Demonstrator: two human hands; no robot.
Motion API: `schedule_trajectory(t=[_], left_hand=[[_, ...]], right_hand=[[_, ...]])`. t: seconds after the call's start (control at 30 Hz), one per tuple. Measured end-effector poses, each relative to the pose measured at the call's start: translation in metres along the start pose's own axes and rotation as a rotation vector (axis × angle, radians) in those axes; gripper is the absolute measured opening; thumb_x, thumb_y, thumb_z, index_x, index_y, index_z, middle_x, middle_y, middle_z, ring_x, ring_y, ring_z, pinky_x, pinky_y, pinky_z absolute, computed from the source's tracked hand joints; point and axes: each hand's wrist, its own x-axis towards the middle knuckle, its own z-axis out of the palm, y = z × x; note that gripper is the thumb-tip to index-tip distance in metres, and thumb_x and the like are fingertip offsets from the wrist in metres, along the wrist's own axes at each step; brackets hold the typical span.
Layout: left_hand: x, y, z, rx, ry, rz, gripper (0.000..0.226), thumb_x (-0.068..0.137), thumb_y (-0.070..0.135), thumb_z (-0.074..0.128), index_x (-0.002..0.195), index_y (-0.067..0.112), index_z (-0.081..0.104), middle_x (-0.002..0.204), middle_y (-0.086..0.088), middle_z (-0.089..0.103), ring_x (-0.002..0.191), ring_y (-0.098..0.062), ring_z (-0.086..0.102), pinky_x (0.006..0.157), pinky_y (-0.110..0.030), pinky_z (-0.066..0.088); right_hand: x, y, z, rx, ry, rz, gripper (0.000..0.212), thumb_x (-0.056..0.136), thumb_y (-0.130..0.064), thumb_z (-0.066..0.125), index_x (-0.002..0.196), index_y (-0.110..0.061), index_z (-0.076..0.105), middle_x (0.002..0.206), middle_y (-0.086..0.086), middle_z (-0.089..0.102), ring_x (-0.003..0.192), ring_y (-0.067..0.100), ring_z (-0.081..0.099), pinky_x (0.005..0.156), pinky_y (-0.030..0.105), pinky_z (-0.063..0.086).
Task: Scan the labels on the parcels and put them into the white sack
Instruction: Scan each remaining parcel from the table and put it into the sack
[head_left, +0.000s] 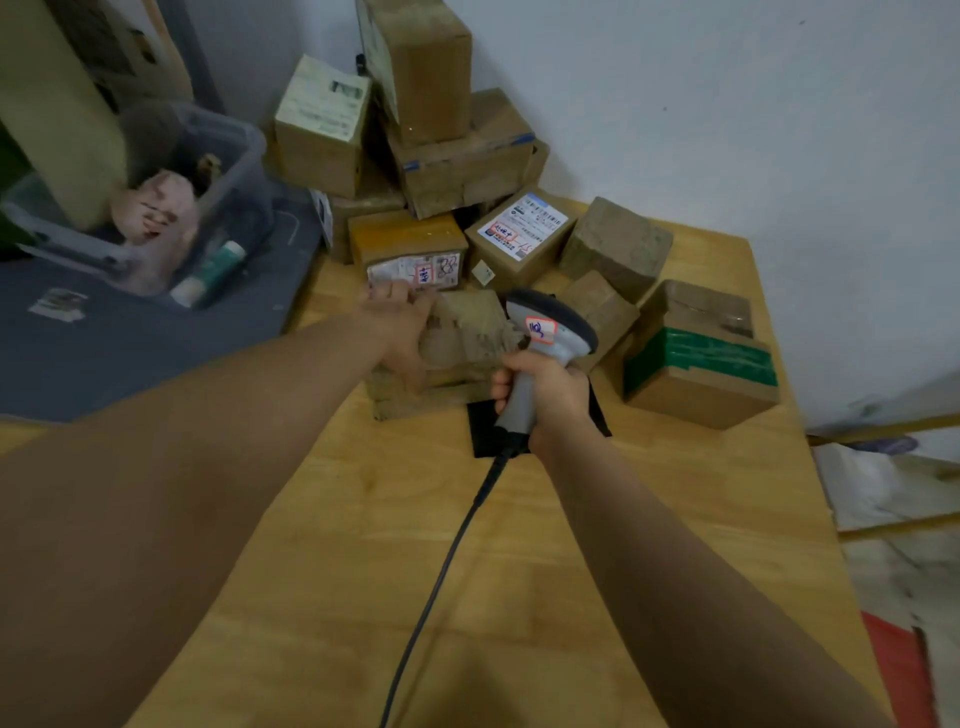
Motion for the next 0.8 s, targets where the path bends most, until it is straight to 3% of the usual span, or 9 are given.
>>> schedule_trajectory(t=[0.2,0.27,0.33,0.4,0.43,0.53,0.67,0.73,0.8], left_hand=[[-0.072,-0.011,0.034,-0.07,-0.089,0.006,0.135,0.049,0.067,0.078,0.151,0.032,-0.003,0.142,-0.007,0.02,0.133,-0.03,0.021,0.108,-0.041,0.031],[-0.1,-0.017,0.032,-0.186,-0.288,-0.023,0.135,0.044,0.071,0.079,0.151,0.032,0.006,0.142,-0.004,0.027,0.131,-0.027,0.028,0.104,-0.038,0.035],[-0.129,-0.024,0.03,-0.392,-0.538,-0.043,0.128,0.037,0.069,0.082,0.147,0.03,0.029,0.14,0.003,0.042,0.125,-0.022,0.042,0.101,-0.034,0.038],[-0.158,-0.03,0.03,-0.591,-0.625,-0.129,0.114,0.045,0.061,0.081,0.144,0.026,0.039,0.138,0.003,0.048,0.126,-0.022,0.046,0.105,-0.036,0.036],[-0.17,-0.032,0.03,-0.641,-0.572,-0.169,0.105,0.056,0.055,0.081,0.146,0.023,0.038,0.141,0.001,0.046,0.128,-0.023,0.045,0.104,-0.034,0.036],[-0.194,-0.03,0.039,-0.561,-0.193,-0.239,0.086,0.084,0.044,0.069,0.153,0.022,0.021,0.151,-0.004,0.036,0.132,-0.023,0.041,0.095,-0.026,0.035],[-0.212,-0.001,0.063,-0.379,-0.173,-0.383,0.123,0.067,0.077,0.063,0.153,0.027,-0.009,0.158,-0.011,0.015,0.142,-0.031,0.023,0.107,-0.04,0.032],[-0.214,0.007,0.071,-0.317,-0.123,-0.446,0.126,0.066,0.07,0.07,0.152,0.026,-0.009,0.153,-0.016,0.018,0.139,-0.034,0.027,0.106,-0.044,0.036],[-0.217,0.005,0.069,-0.371,-0.036,-0.5,0.116,0.066,0.057,0.077,0.152,0.021,0.006,0.142,-0.016,0.035,0.126,-0.032,0.044,0.098,-0.043,0.047]], right_hand=[[-0.022,0.009,-0.009,0.042,-0.061,0.043,0.008,0.08,0.0,0.067,0.079,0.0,0.059,0.052,0.009,0.063,0.042,0.017,0.059,0.044,0.024,0.048],[-0.033,0.016,-0.013,0.039,-0.103,0.062,0.01,0.081,0.0,0.067,0.075,0.0,0.058,0.051,0.009,0.062,0.041,0.017,0.058,0.043,0.023,0.048],[-0.044,0.025,-0.016,0.028,-0.145,0.084,0.012,0.081,0.001,0.066,0.073,-0.001,0.058,0.049,0.008,0.061,0.04,0.016,0.057,0.042,0.023,0.047],[-0.055,0.036,-0.019,0.014,-0.17,0.098,0.013,0.079,0.002,0.067,0.071,0.0,0.057,0.048,0.009,0.06,0.039,0.016,0.056,0.041,0.023,0.047],[-0.059,0.041,-0.02,0.007,-0.183,0.104,0.012,0.078,0.003,0.067,0.072,0.0,0.057,0.048,0.009,0.06,0.039,0.016,0.056,0.041,0.023,0.046],[-0.072,0.054,-0.024,0.002,-0.242,0.127,0.01,0.075,0.004,0.067,0.076,0.002,0.058,0.05,0.01,0.06,0.04,0.017,0.057,0.042,0.024,0.047],[-0.085,0.064,-0.027,-0.021,-0.307,0.141,0.008,0.075,0.004,0.067,0.074,0.002,0.059,0.05,0.01,0.061,0.039,0.017,0.056,0.041,0.023,0.047],[-0.09,0.068,-0.03,-0.06,-0.319,0.129,0.008,0.076,0.003,0.067,0.073,0.002,0.06,0.05,0.01,0.061,0.039,0.017,0.056,0.041,0.022,0.047],[-0.095,0.072,-0.034,-0.088,-0.327,0.122,0.008,0.076,0.003,0.067,0.073,0.002,0.06,0.05,0.01,0.061,0.039,0.017,0.056,0.041,0.022,0.046]])
